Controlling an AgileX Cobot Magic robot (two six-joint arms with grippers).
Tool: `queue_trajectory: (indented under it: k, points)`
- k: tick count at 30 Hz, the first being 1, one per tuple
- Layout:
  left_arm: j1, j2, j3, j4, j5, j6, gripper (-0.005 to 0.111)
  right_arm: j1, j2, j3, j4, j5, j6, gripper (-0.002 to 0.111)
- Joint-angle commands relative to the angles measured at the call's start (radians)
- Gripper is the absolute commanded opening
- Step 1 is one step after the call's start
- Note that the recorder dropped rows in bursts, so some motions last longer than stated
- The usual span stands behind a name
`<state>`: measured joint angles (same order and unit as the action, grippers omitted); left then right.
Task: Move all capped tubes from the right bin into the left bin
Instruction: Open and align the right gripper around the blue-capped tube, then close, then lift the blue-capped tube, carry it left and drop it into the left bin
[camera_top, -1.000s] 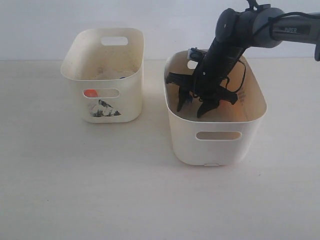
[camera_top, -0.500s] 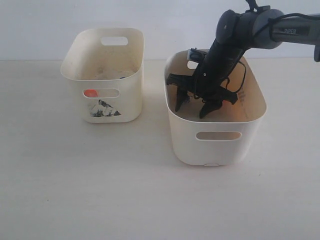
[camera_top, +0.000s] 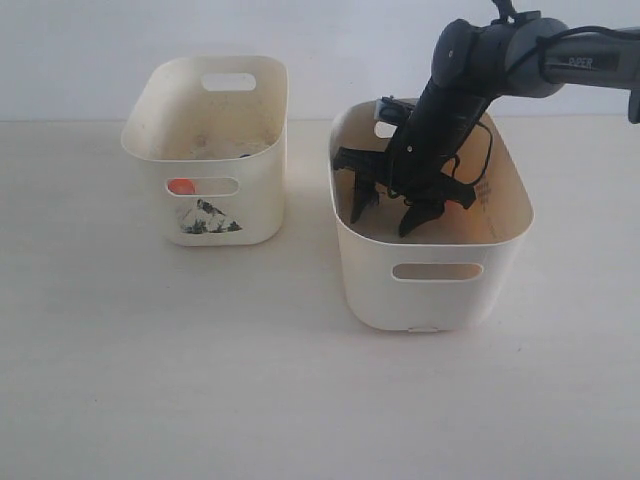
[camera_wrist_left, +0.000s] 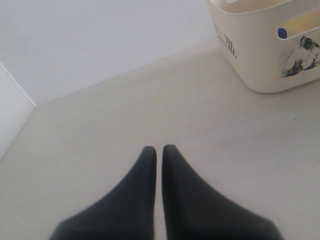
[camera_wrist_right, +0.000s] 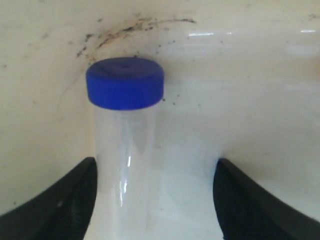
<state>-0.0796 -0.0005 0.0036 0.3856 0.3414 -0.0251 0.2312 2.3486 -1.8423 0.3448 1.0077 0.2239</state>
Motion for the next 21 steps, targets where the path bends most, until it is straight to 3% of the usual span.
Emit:
queue_trajectory:
  k: [1, 7, 16, 18, 21]
  points:
    - [-0.005, 0.000, -0.004, -0.003, -0.005, -0.010, 0.004, 0.009, 0.034, 0.016, -0.016, 0.057, 0.011, 0.062]
    - [-0.005, 0.000, -0.004, -0.003, -0.005, -0.010, 0.004, 0.027, 0.034, 0.016, -0.013, 0.119, 0.007, 0.062]
    - [-0.005, 0.000, -0.004, -0.003, -0.005, -0.010, 0.004, 0.057, 0.034, 0.016, -0.043, 0.054, 0.009, 0.061]
    - [-0.005, 0.000, -0.004, -0.003, -0.005, -0.010, 0.004, 0.057, 0.034, 0.016, -0.063, 0.067, 0.009, 0.053]
    - [-0.005, 0.000, -0.004, -0.003, -0.005, -0.010, 0.004, 0.057, 0.034, 0.016, -0.079, 0.084, 0.000, 0.026]
